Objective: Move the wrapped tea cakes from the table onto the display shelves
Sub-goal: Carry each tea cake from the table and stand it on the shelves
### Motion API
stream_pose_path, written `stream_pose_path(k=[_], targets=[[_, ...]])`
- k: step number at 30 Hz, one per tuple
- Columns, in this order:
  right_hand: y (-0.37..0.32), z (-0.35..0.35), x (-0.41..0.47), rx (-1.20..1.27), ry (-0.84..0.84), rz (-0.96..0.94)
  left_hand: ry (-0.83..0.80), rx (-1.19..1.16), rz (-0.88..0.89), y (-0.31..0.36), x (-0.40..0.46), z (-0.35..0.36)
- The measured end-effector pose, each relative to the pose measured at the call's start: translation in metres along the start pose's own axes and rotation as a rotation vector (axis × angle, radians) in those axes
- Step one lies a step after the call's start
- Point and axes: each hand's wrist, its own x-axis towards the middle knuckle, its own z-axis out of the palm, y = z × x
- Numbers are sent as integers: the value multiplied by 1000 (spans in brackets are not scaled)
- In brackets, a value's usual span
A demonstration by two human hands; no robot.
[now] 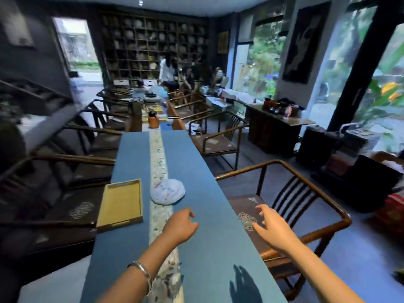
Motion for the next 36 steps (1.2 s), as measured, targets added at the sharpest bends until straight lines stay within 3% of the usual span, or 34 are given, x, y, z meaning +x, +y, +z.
stream_pose_path(k=[10, 17, 27, 36], targets=[[-57, 62, 66, 102, -219, -310, 210, -79, -416, -78, -61, -13], [-85, 92, 99, 92, -305, -375, 290, -79, -505, -107, -45, -21], [-92, 138, 213, 30, -341, -292, 240, -269, -452, -137, 110, -16], [-116, 256, 358, 103, -389, -84, 247, -364, -471, -205, 292, -4]])
